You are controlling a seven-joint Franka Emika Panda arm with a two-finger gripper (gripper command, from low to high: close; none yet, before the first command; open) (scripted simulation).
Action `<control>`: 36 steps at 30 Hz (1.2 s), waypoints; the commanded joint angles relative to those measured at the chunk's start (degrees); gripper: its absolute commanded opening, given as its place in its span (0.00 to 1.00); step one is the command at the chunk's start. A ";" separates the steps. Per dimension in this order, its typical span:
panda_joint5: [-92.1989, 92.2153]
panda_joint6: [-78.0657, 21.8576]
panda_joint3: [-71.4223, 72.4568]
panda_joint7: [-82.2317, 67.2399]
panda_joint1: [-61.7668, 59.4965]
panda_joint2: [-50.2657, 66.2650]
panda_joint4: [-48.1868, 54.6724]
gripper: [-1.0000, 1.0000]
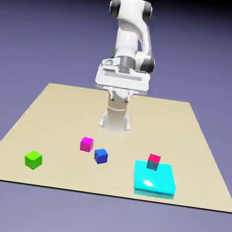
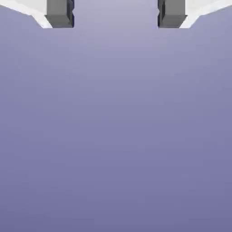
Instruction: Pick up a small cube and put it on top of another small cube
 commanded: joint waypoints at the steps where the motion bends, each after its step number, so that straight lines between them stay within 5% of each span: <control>1: -1.65 -1.84 -0.40 -0.66 0.01 2.08 1.33 0.50; 36: -59.29 -66.23 -14.54 -23.72 0.44 74.76 47.79 0.50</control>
